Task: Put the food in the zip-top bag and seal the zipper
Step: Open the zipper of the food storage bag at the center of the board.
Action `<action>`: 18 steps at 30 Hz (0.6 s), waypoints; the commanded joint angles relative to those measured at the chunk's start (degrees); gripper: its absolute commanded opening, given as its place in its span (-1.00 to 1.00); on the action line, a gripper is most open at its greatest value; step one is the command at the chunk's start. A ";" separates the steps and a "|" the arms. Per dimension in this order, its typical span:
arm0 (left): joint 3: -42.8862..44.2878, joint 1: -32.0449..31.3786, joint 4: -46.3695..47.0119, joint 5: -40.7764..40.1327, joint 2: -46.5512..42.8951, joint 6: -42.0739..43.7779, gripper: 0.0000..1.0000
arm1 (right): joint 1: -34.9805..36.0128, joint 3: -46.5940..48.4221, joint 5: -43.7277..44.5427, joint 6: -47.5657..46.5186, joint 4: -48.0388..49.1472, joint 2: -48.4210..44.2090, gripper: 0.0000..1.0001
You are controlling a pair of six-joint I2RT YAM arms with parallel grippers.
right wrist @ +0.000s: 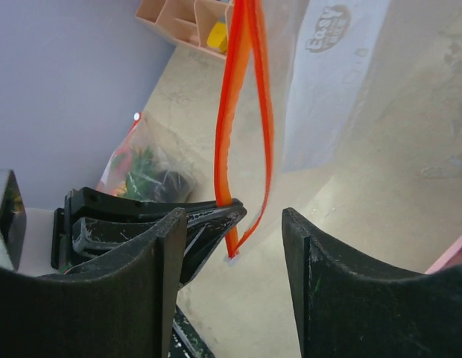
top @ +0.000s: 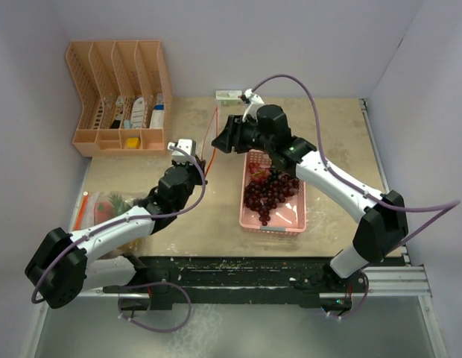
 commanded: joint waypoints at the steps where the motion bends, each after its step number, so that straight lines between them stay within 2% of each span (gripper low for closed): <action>1: 0.40 0.41 1.56 1.19 -2.77 0.37 -1.00 | 0.35 0.43 3.72 -2.61 -1.73 -2.10 0.15; 12: 1.68 0.45 -0.33 3.75 -4.06 0.21 -1.00 | 1.88 4.58 1.87 -3.24 -1.63 3.58 0.14; 18: 2.02 0.46 -1.08 4.12 -4.45 0.50 -1.00 | 2.90 3.99 2.46 -2.66 1.41 3.48 0.14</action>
